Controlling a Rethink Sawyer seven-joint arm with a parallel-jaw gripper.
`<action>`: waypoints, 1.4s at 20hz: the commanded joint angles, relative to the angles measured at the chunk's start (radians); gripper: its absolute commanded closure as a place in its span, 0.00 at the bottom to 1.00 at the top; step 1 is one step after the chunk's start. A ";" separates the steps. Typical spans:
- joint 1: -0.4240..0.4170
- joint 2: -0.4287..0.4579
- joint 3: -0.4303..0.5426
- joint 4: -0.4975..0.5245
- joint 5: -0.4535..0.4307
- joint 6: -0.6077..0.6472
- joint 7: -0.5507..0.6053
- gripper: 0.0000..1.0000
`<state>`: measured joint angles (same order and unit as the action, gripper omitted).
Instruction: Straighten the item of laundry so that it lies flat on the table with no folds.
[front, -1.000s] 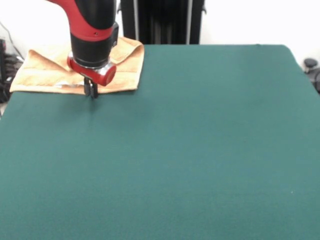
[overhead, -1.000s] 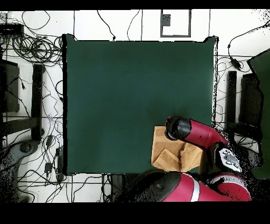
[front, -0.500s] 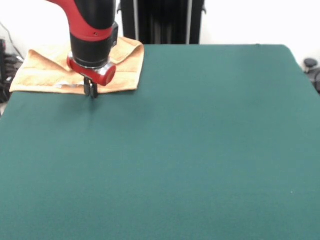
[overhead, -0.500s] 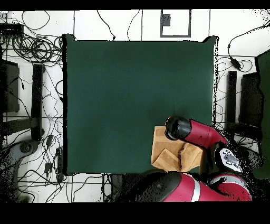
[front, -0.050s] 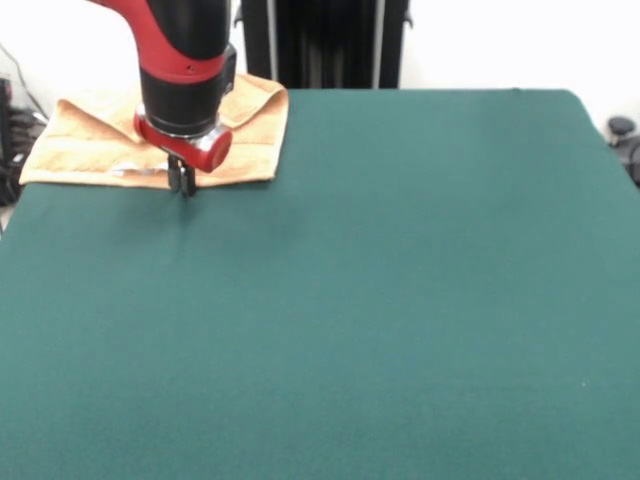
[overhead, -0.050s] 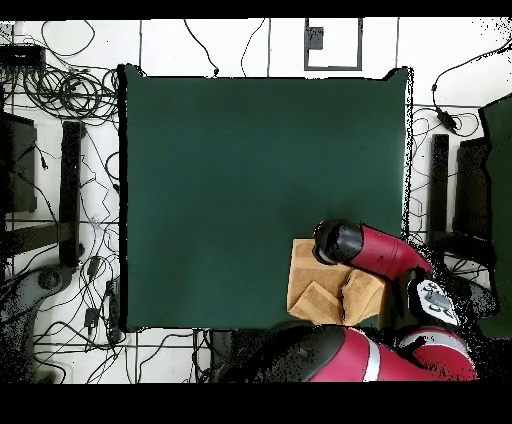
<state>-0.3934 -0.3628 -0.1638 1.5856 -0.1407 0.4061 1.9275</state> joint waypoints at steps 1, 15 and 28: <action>-0.075 0.366 0.119 -0.132 -0.012 -0.267 0.109 1.00; -0.002 0.390 0.098 -0.194 0.085 -0.238 0.205 1.00; 0.043 0.421 0.082 -0.274 0.162 -0.202 0.247 1.00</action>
<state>-0.3716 -0.2913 -0.2066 1.4471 -0.0239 0.6478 1.9275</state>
